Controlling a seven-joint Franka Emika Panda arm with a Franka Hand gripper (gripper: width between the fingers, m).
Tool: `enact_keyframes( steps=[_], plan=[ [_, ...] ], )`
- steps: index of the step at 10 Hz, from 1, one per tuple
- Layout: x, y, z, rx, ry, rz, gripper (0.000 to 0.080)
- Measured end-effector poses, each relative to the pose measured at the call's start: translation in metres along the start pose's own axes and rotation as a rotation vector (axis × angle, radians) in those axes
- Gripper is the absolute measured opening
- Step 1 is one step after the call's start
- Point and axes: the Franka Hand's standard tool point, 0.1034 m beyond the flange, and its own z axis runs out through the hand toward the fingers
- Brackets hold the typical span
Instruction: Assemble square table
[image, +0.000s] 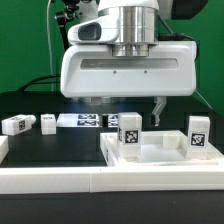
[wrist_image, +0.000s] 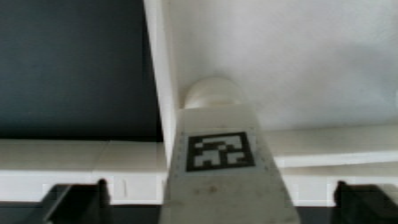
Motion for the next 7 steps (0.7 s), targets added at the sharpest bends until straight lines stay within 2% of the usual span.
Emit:
enact_keyframes(
  steps=[1,2,3,5,7],
  plan=[
    [-0.0001,0.0000,0.0000,0.000,0.000,0.000,0.0514],
    [-0.0001,0.0000,0.0000,0.001,0.000,0.017,0.0376],
    [-0.0001,-0.0001,0.0001,0.000,0.000,0.032,0.0288],
    [-0.0001,-0.0002,0.0001,0.002,0.000,0.053,0.0288],
    [-0.0005,-0.0012,0.0000,0.002,0.006,0.291,0.0288]
  ],
)
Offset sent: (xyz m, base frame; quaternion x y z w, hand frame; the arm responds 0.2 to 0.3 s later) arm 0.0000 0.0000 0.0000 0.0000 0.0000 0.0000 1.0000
